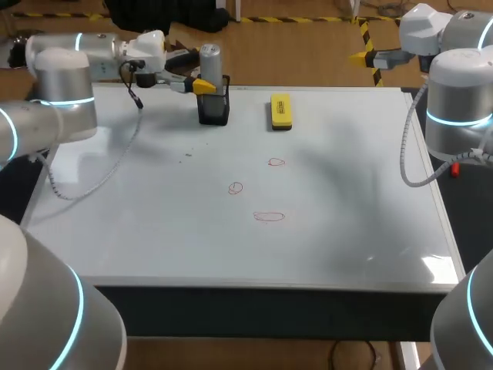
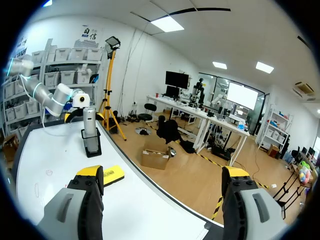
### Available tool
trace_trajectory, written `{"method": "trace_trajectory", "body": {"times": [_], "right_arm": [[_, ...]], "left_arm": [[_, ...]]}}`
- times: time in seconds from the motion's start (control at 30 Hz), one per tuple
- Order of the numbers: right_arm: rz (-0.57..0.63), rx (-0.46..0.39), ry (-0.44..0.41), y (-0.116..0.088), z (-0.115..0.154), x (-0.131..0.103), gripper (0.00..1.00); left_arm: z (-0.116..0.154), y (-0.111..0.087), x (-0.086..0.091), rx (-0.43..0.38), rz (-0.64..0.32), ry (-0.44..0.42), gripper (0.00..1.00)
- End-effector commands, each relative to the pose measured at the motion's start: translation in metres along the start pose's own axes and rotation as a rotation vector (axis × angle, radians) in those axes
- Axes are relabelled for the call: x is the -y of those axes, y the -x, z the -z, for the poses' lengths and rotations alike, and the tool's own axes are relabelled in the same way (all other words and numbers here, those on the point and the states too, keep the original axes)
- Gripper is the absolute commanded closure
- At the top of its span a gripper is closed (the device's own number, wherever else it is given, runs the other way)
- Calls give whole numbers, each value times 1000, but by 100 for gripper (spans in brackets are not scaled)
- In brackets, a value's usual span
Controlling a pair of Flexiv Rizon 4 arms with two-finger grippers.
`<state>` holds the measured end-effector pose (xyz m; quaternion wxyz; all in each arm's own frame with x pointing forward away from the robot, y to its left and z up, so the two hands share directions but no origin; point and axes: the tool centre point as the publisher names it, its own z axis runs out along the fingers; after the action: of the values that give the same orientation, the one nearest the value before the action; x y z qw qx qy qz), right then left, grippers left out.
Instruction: Pick up the inspection probe, press it on each red-marked spot on the whiteboard one by one, put down the probe, pick up the eraser, and wipe off all the red marks.
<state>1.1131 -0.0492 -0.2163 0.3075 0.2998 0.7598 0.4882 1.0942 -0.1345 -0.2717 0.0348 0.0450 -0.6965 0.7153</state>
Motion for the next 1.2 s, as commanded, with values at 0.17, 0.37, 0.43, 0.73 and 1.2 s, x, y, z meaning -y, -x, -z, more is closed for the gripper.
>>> {"method": "trace_trajectory", "body": {"times": [0.17, 0.37, 0.43, 0.73, 1.2], "right_arm": [[0, -1, -1, 0, 0, 0, 0], [0, -1, -1, 0, 0, 0, 0], [0, -1, -1, 0, 0, 0, 0], [0, -1, -1, 0, 0, 0, 0], [0, -1, -1, 0, 0, 0, 0]], "left_arm": [[-15, 10, -7, -31, 2, -2, 0], [-24, 13, -6, -27, -3, -8, 0], [-25, 14, -5, -27, -5, -10, 0], [-28, 21, -7, -24, -11, -2, 0], [-24, 26, -11, -4, -4, 8, 37]]}}
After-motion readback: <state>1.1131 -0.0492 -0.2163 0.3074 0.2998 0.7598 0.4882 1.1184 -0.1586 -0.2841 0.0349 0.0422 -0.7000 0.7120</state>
